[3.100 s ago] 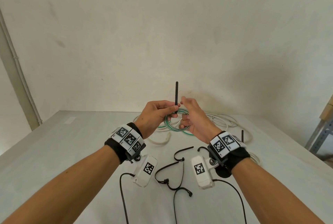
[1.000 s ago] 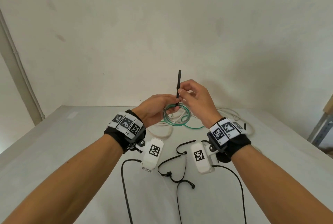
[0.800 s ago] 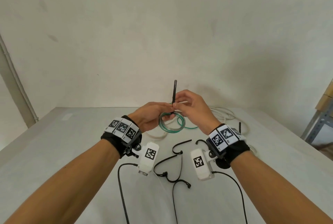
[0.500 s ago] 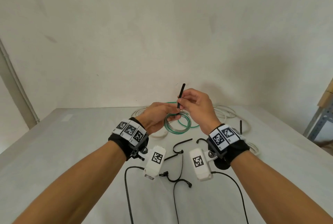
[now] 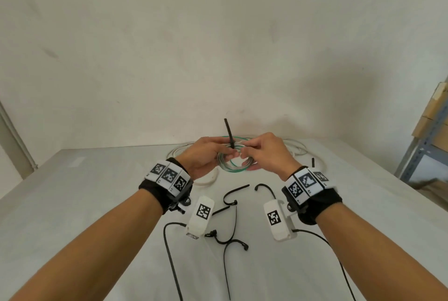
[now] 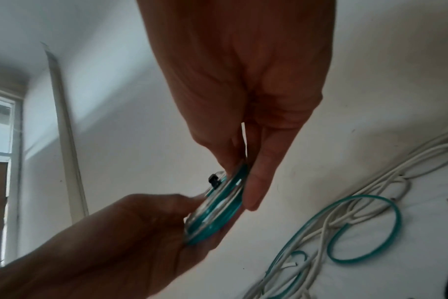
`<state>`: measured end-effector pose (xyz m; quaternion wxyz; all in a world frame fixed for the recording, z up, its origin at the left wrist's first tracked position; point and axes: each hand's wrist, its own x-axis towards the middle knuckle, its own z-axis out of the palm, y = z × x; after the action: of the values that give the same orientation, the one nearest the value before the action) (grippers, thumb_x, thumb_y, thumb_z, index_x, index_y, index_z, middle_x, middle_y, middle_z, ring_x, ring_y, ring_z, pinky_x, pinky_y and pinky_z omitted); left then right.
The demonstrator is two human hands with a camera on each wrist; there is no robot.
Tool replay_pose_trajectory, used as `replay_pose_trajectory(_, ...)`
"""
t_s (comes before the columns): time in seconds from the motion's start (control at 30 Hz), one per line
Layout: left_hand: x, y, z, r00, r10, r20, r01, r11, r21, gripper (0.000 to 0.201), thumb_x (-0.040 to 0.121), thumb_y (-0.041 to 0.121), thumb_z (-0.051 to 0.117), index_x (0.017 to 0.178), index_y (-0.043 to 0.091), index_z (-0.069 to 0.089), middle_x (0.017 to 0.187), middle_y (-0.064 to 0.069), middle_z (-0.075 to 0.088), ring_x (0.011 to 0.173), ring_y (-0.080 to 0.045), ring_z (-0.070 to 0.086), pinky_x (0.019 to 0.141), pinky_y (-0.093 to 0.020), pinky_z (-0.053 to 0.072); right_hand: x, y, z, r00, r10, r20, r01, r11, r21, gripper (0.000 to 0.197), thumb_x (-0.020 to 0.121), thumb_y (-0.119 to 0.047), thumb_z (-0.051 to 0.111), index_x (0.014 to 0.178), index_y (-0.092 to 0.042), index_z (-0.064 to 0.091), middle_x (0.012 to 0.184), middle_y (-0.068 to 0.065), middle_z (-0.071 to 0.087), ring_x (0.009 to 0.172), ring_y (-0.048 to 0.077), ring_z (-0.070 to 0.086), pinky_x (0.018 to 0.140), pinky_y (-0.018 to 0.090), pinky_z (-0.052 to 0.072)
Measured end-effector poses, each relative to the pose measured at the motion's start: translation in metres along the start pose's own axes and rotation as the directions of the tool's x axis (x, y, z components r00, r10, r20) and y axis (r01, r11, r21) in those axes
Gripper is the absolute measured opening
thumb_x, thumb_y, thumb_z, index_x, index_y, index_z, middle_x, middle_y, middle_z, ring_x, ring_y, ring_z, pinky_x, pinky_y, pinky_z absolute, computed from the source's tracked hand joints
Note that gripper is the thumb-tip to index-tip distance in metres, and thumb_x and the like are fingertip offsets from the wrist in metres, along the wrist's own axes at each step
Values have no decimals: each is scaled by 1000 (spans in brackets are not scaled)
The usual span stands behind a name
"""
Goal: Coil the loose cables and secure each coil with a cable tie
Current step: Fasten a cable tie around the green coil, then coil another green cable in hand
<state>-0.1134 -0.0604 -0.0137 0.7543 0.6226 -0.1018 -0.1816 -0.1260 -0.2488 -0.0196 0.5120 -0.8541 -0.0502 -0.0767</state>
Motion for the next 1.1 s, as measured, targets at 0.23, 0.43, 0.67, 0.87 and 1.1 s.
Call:
replay_pose_trajectory(0.23, -5, -20, 2, 991, -129, 28, 118, 962, 245, 29, 101, 10, 64, 129, 3, 62, 116, -18, 76, 107, -29, 75, 95, -40, 60, -5, 37, -56, 972, 217, -87, -216, 976, 26, 21, 90, 1, 72, 109, -7, 76, 89, 13, 77, 74, 25, 76, 60, 33, 64)
replay_pose_trajectory(0.43, -2, -30, -4, 986, -162, 30, 150, 959, 239, 24, 104, 9, 57, 122, -3, 68, 110, -18, 77, 106, -28, 75, 93, -36, 61, -26, 97, -122, 874, 415, -255, -465, 866, -184, 9, 89, 1, 75, 95, -5, 78, 95, 18, 72, 77, 27, 73, 54, 35, 63)
replay_pose_trajectory(0.67, 4, -41, 5, 985, -171, 31, 158, 953, 257, 23, 104, 10, 57, 118, 0, 72, 112, -18, 77, 105, -27, 75, 88, -32, 62, -38, 142, -127, 798, 439, -413, -585, 729, -355, 14, 79, -14, 86, 76, -19, 73, 94, 14, 72, 84, 33, 72, 75, 47, 65)
replay_pose_trajectory(0.87, 8, -39, 6, 987, -162, 22, 150, 950, 272, 23, 104, 13, 59, 116, 1, 74, 111, -17, 77, 99, -24, 76, 84, -31, 63, -27, 138, -111, 813, 398, -424, -581, 592, -558, 24, 89, -22, 71, 111, -14, 71, 120, 17, 67, 105, 37, 67, 88, 39, 56)
replay_pose_trajectory(1.1, 17, -35, 1, 991, -132, -20, 133, 957, 257, 24, 103, 16, 60, 115, 1, 75, 103, -12, 77, 89, -18, 75, 80, -29, 63, 11, 107, -71, 941, 233, -246, -338, 711, -616, 18, 93, -16, 62, 109, -10, 70, 118, 13, 69, 112, 32, 63, 83, 33, 49)
